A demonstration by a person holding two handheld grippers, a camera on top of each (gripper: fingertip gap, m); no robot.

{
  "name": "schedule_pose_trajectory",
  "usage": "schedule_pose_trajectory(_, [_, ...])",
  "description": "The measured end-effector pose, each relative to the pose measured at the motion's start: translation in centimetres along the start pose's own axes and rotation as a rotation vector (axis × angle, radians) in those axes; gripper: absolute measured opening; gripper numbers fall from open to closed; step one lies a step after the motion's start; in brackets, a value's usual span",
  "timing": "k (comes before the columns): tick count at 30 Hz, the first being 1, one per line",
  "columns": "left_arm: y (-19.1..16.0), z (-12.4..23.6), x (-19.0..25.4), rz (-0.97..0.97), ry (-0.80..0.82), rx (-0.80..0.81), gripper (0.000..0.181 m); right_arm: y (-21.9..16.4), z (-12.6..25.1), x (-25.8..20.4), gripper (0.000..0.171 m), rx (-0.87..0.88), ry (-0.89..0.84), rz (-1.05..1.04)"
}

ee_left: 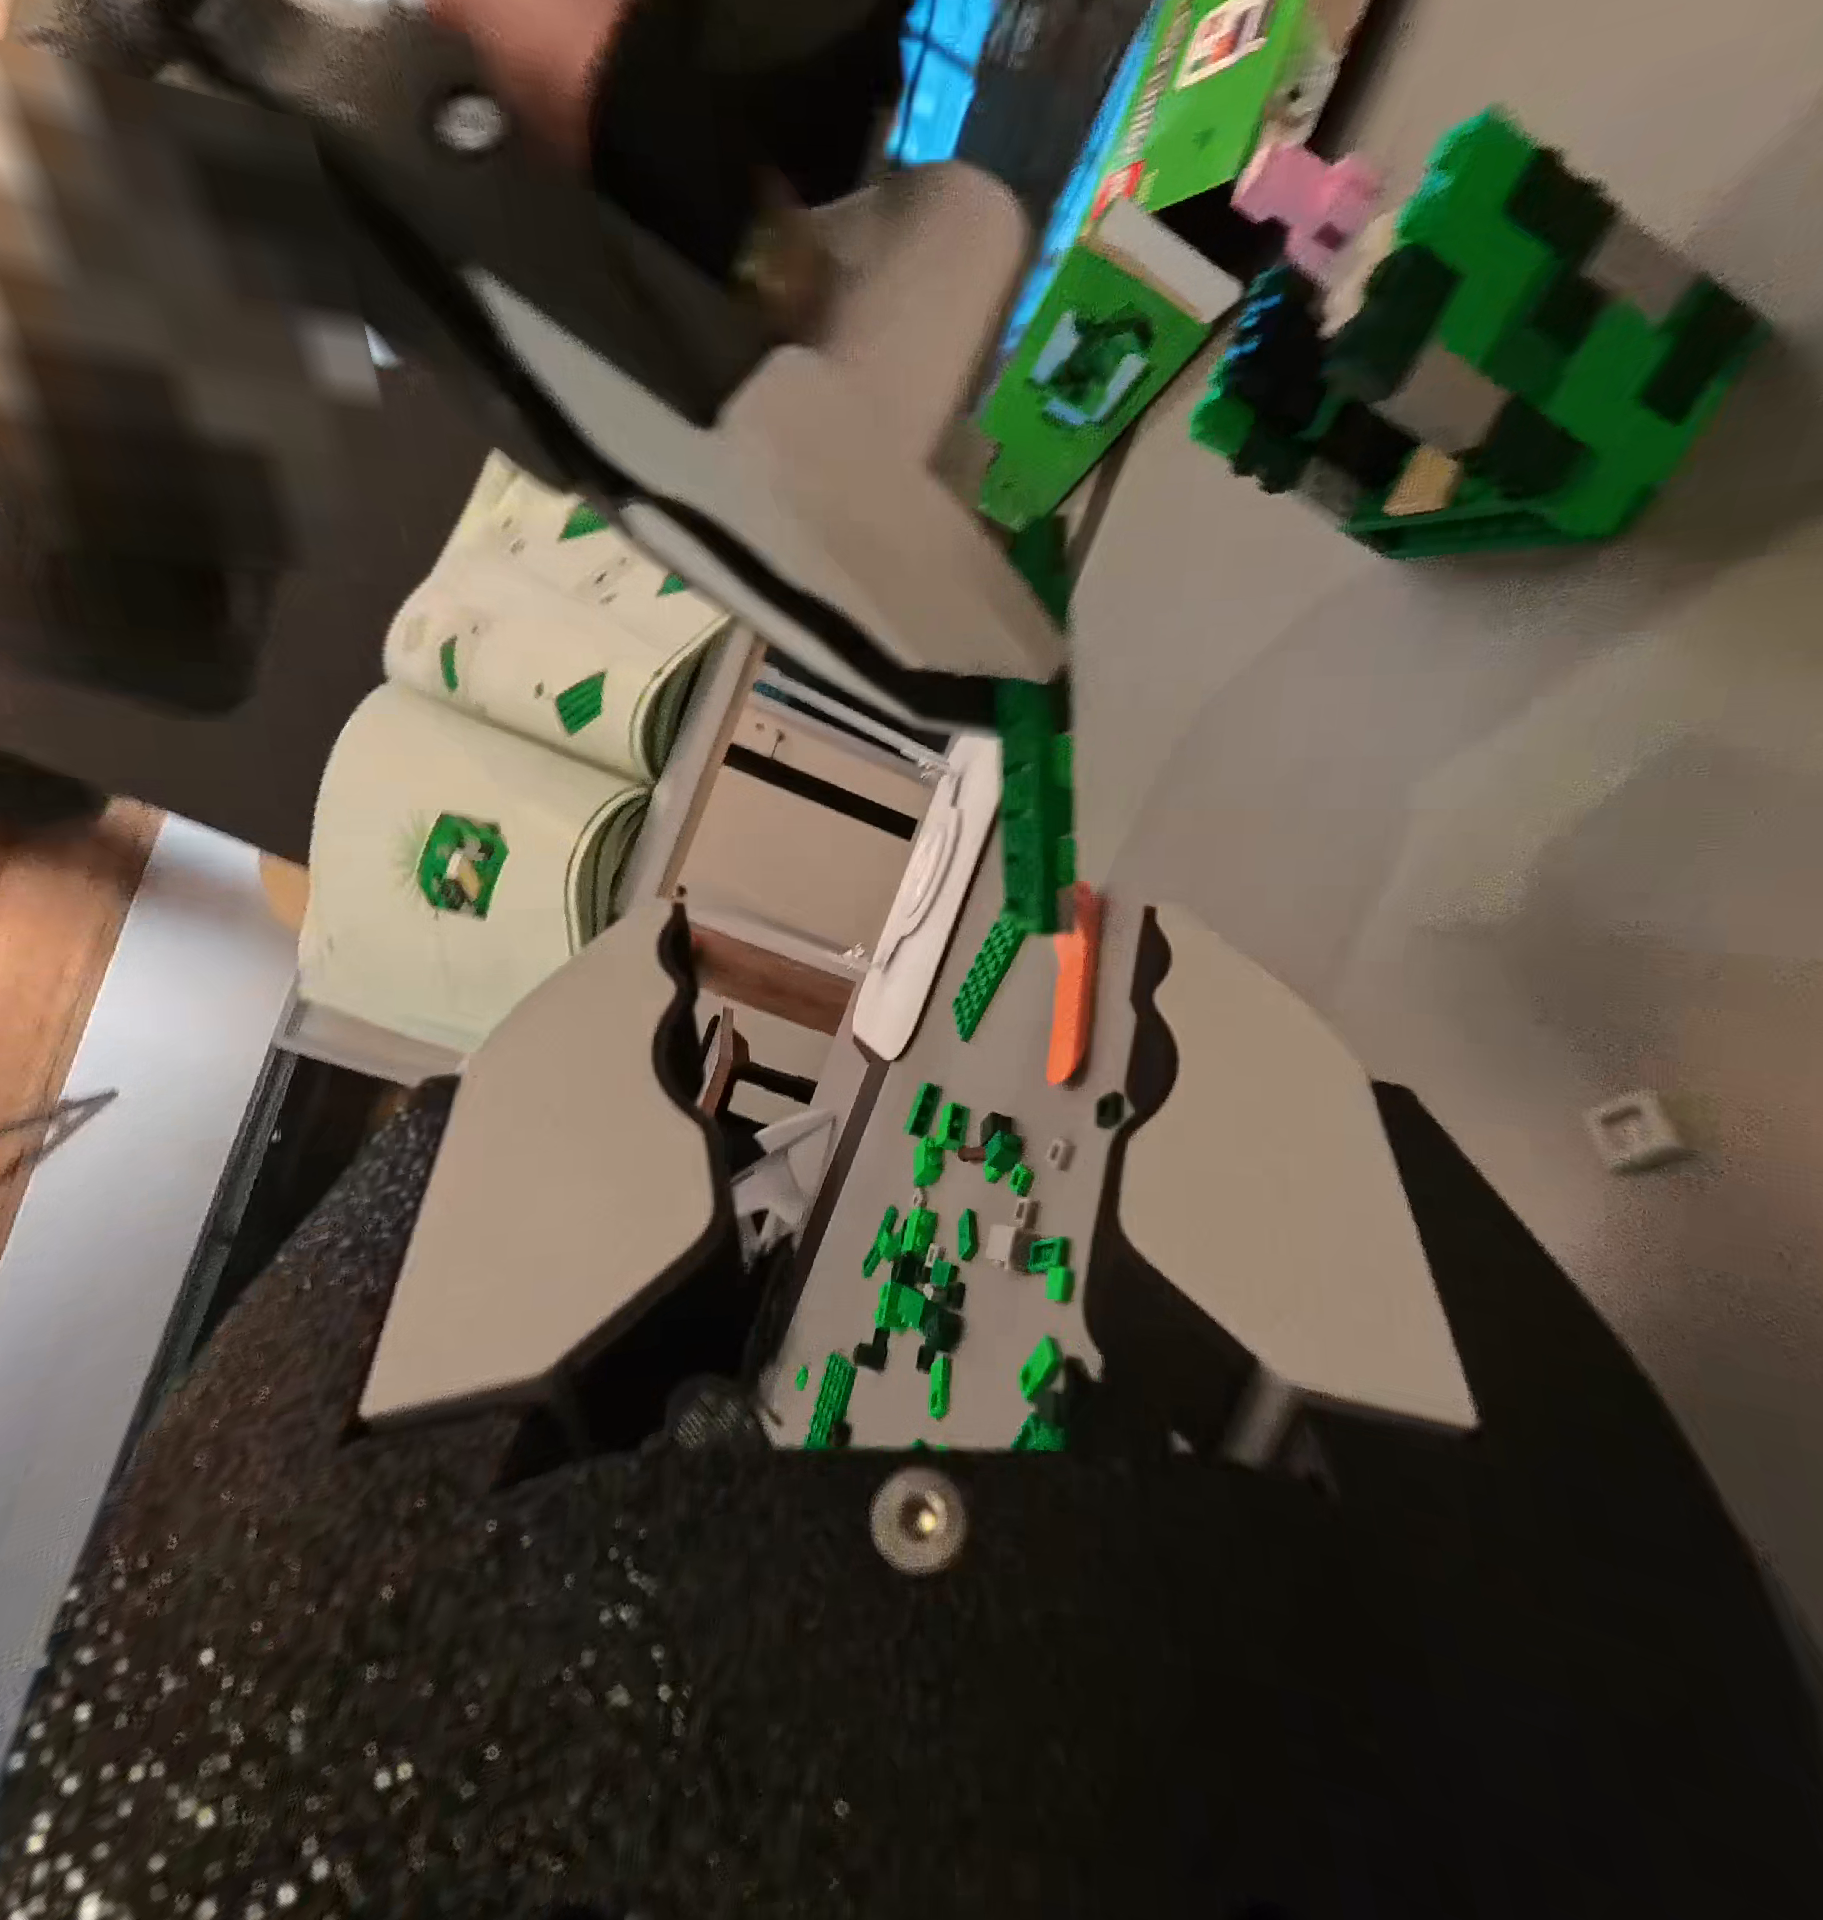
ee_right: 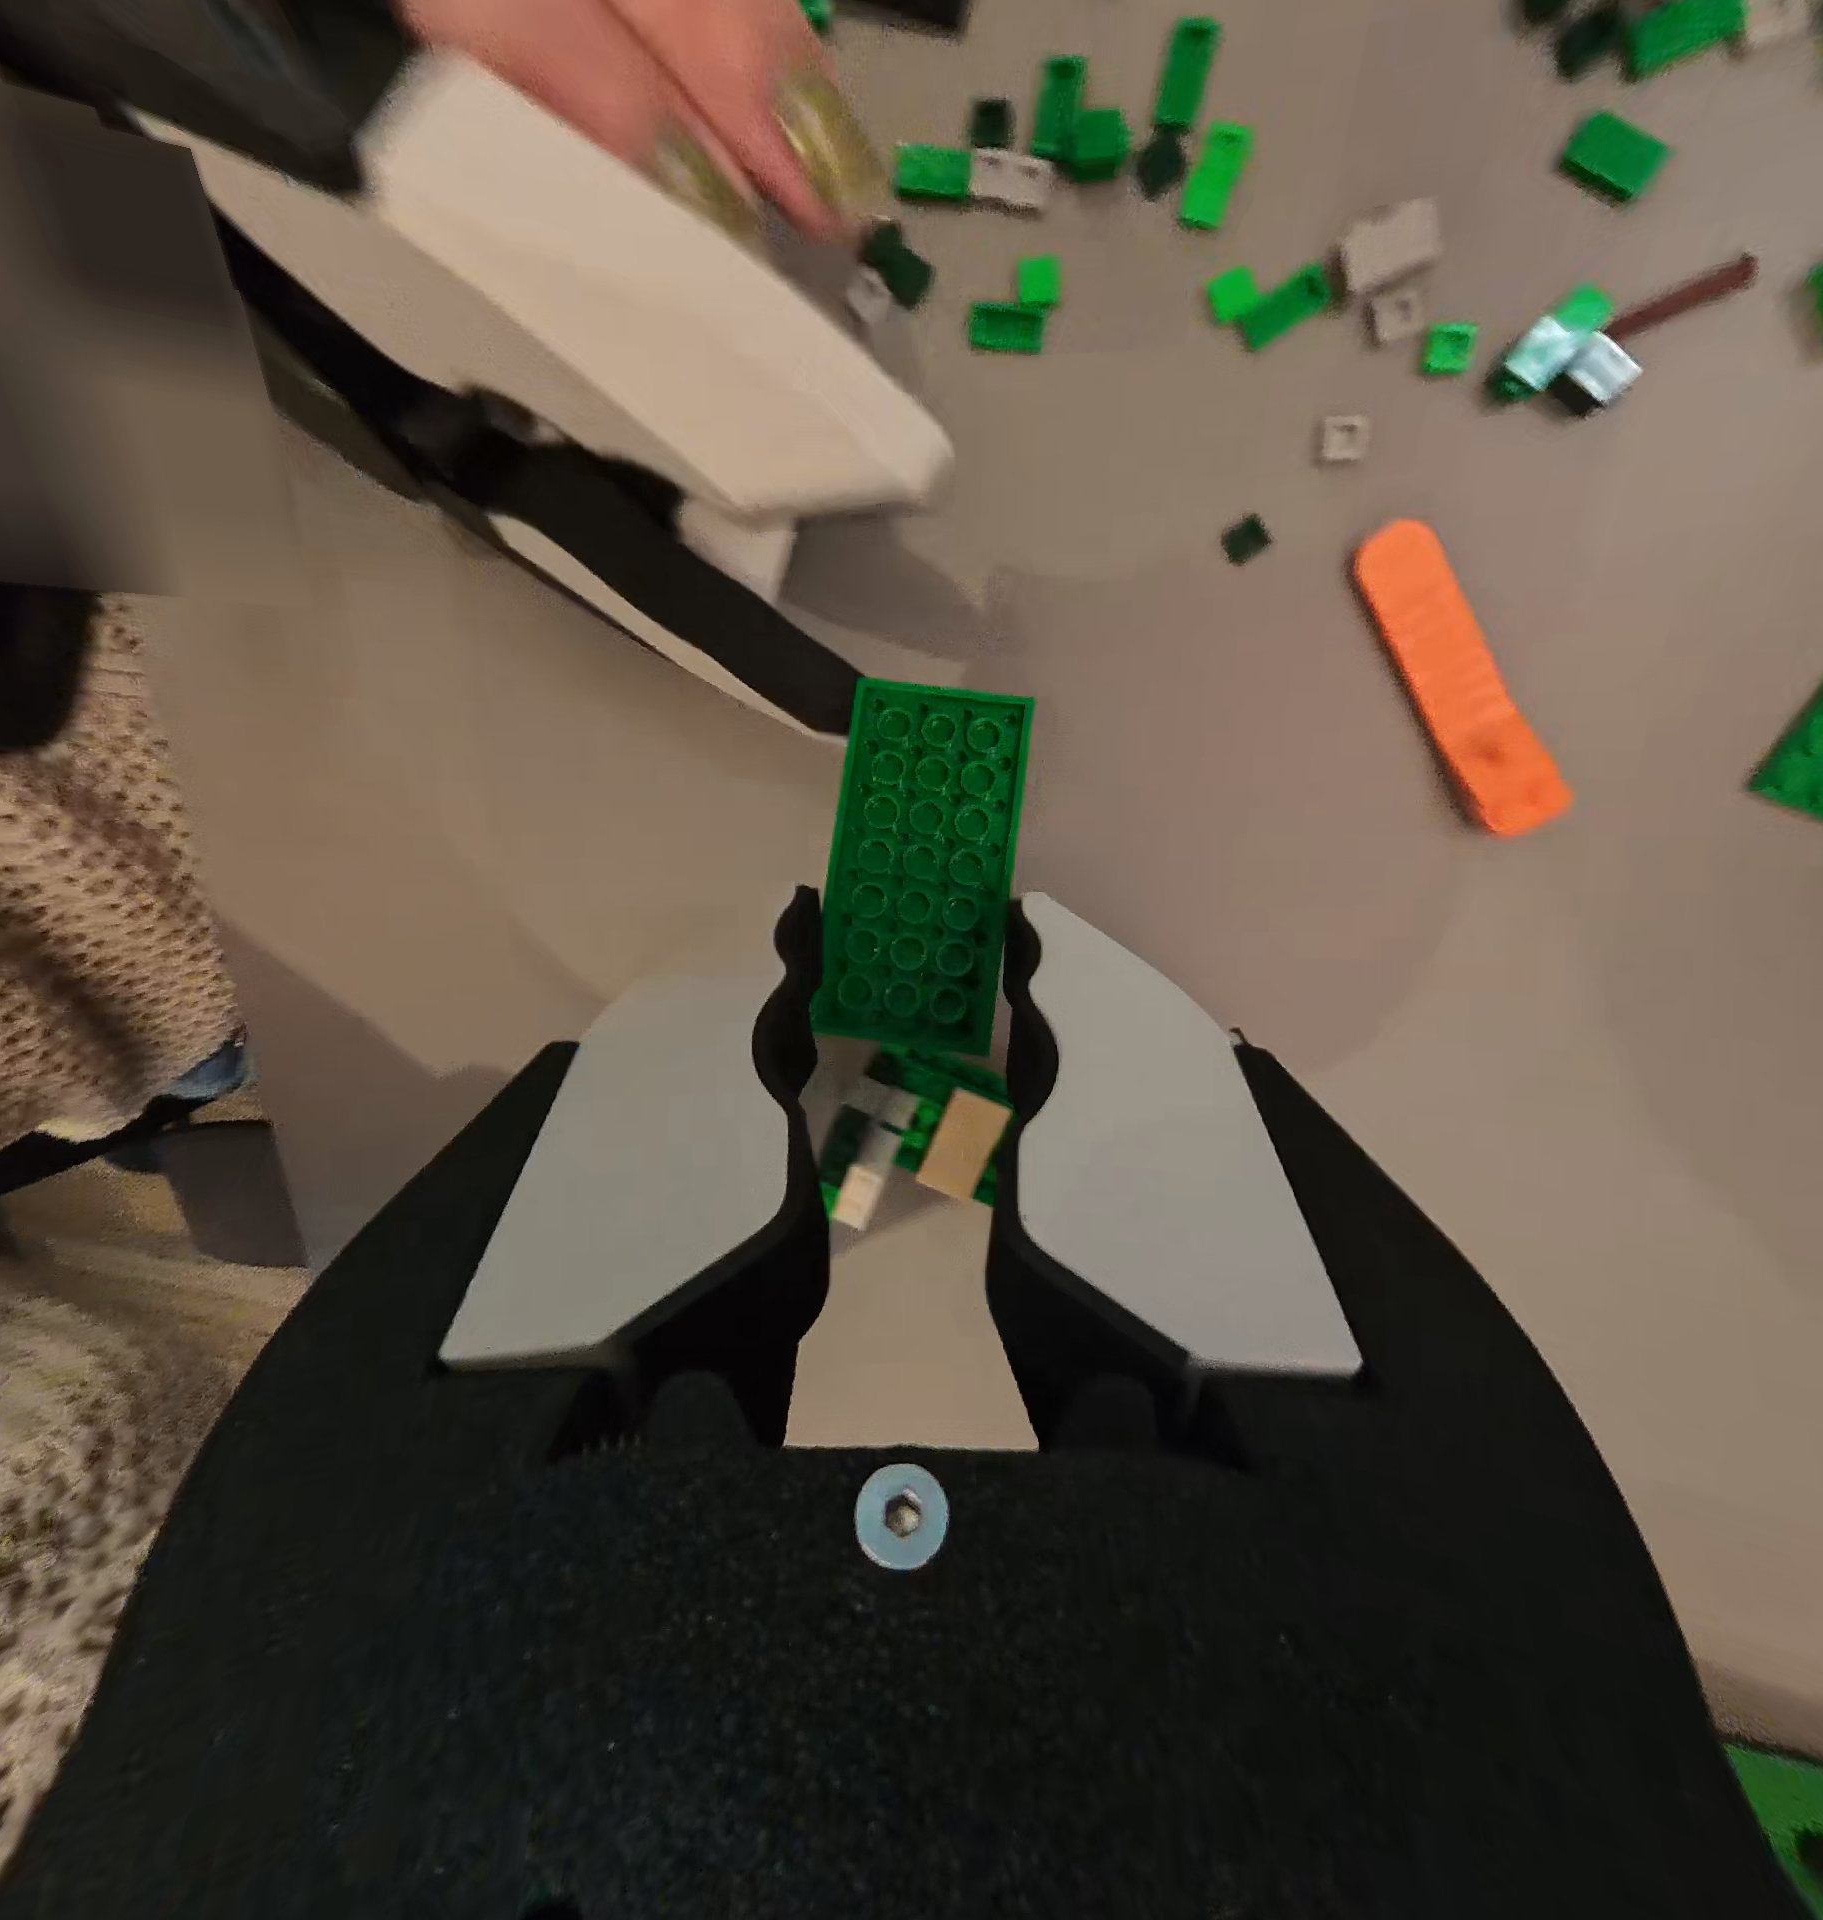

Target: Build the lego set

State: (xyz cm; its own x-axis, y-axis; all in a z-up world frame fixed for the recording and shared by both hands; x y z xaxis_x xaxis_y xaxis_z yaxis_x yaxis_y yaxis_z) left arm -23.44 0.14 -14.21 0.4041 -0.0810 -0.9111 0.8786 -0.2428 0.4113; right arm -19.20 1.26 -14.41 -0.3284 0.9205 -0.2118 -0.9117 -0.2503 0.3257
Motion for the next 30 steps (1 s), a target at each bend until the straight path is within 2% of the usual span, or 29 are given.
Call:
schedule_pose_trajectory(4, [0.8, -0.2, 0.9, -0.065, -0.005, 0.030, 0.064, 0.9, 0.1, -1.8, 0.033, 0.017, 0.047, 0.025])
schedule_pose_trajectory(6, [1.4, -0.1, 0.7, -0.073, 0.023, 0.052, 0.045, 1.2, 0.2, -2.2, 0.033, 0.028, 0.051, 0.034])
schedule_pose_trajectory(8, [1.9, 0.1, 0.0, -0.070, 0.065, 0.065, 0.014, 1.3, 0.2, -2.1, 0.034, 0.039, 0.019, 0.050])
schedule_pose_trajectory(10, [1.9, 0.2, 0.0, -0.016, 0.044, 0.071, 0.007, 1.8, 0.8, -1.8, 0.043, 0.090, -0.055, 0.071])
schedule_pose_trajectory(13, [1.6, 0.4, 0.0, 0.191, -0.059, 0.070, 0.006, 2.7, 2.4, -2.1, 0.046, 0.226, -0.180, 0.177])
schedule_pose_trajectory(16, [2.5, 1.0, 0.8, 0.454, -0.261, 0.106, 0.006, 3.0, 3.5, -3.9, 0.047, 0.344, -0.255, 0.314])
schedule_pose_trajectory(21, [4.2, 2.2, 1.6, 0.657, -0.455, 0.188, 0.006, 1.1, 1.8, -5.6, 0.040, 0.220, -0.373, 0.480])
schedule_pose_trajectory(25, [5.0, 2.7, 2.0, 0.650, -0.491, 0.227, 0.006, 1.2, 1.3, -5.8, 0.019, 0.211, -0.447, 0.541])
schedule_pose_trajectory(27, [5.2, 2.6, 1.8, 0.642, -0.460, 0.234, 0.006, 1.2, 1.2, -6.3, 0.006, 0.235, -0.445, 0.550])
schedule_pose_trajectory(30, [5.3, 2.2, 0.9, 0.661, -0.371, 0.251, 0.016, 1.1, 1.9, -6.3, 0.006, 0.310, -0.509, 0.525])
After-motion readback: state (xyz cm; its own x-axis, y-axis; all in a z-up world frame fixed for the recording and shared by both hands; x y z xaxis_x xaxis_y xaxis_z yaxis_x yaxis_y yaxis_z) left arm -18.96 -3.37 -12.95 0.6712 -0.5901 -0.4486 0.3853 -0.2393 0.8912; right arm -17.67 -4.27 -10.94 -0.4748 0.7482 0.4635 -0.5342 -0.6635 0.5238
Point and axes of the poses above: each gripper's, where its closed fingertips meet, z back along the fingers, y out of its top, x = y × z across the jaws, the point moved 1 cm from there along z, back along the fingers, and after that the axes turned 4 degrees about x, right-handed, at the moved point
